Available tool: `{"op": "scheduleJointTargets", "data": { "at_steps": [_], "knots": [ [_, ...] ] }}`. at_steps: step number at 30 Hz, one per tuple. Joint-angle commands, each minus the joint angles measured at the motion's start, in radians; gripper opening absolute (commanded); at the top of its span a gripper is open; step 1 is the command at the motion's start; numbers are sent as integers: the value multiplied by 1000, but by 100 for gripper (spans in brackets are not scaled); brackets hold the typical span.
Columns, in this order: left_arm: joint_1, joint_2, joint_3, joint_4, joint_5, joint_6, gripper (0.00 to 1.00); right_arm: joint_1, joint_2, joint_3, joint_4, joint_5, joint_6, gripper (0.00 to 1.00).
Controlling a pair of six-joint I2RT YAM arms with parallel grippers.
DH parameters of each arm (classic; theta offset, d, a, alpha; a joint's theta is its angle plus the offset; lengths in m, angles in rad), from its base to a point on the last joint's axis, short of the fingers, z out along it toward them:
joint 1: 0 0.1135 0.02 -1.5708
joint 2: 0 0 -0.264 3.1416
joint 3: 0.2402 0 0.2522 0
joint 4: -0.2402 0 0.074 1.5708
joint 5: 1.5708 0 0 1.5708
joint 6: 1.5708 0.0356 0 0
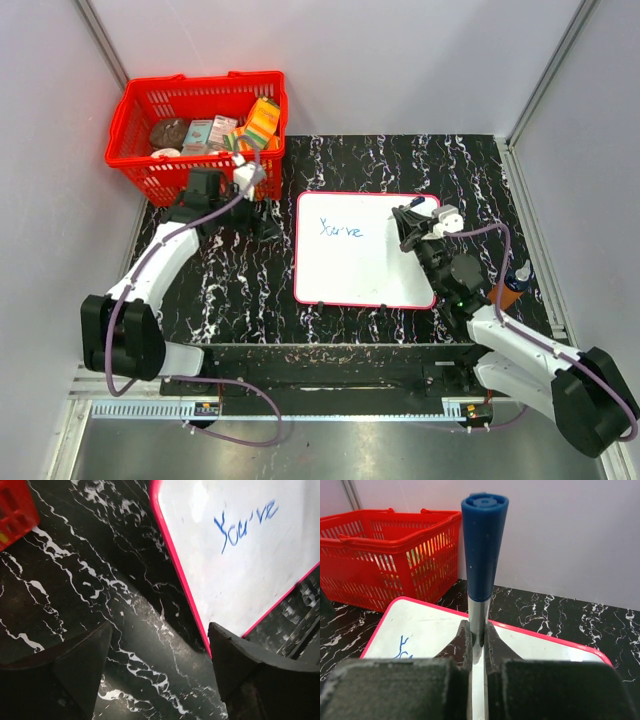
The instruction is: Write a sentence on the whiteboard
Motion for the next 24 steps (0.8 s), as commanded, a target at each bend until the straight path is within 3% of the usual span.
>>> {"op": "scheduleJointTargets", "data": {
  "at_steps": [1, 5, 10, 18, 24],
  "knots": [
    [79, -53, -55, 248, 219, -297, 91, 4, -59, 20, -54, 10, 9, 0],
    [118, -9, -150, 554, 380, -580, 99, 4, -87, 17, -88, 15, 22, 0],
    [121, 74, -224, 823, 391, -769, 99, 2, -120, 15, -117, 12, 28, 0],
    [67, 194, -278, 1035, 405, -832, 97, 4, -124, 15, -123, 1, 51, 0],
    [35, 313, -267, 1218, 452, -924, 86, 4, -119, 18, -121, -2, 52, 0]
  ]
}}
